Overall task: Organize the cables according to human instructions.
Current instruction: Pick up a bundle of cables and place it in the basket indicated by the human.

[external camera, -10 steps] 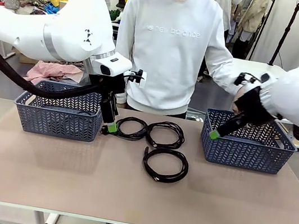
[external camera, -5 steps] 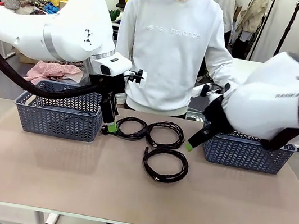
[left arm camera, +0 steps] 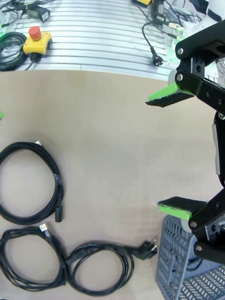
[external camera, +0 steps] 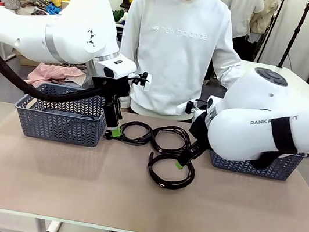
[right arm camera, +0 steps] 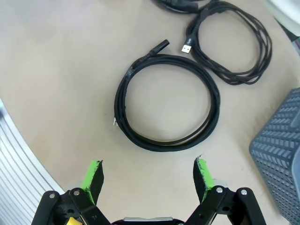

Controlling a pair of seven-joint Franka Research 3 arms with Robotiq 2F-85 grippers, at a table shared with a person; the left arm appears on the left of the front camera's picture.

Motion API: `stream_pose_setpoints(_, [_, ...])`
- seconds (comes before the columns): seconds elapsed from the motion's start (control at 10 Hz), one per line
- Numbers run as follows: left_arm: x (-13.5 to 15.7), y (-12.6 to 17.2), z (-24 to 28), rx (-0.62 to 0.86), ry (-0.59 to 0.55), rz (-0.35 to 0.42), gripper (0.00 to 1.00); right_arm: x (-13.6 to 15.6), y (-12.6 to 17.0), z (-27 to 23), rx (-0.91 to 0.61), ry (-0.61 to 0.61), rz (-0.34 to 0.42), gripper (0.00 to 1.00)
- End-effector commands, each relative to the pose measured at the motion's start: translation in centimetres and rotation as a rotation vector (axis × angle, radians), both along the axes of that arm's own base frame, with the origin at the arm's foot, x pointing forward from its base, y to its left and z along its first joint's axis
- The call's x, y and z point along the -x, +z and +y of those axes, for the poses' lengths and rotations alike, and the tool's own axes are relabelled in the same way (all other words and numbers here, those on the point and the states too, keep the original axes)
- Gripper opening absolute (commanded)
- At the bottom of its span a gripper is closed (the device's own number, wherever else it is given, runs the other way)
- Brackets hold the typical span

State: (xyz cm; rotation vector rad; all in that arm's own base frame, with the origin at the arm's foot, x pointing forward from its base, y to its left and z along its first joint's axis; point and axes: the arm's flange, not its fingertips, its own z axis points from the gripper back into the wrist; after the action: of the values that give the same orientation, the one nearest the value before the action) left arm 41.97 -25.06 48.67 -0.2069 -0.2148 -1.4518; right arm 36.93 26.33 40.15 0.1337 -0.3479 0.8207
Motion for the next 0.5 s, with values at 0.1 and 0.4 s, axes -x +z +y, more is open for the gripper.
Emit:
stream_pose_setpoints(0.1, [0.07,-0.01,0.05,0.001,0.001,-0.002,1.00,0.00,0.00,0.00,0.000,0.000,0.000,1.00])
stream_pose_setpoints(0.4, [0.07,-0.01,0.05,0.001,0.001,-0.002,1.00,0.00,0.00,0.00,0.000,0.000,0.000,1.00])
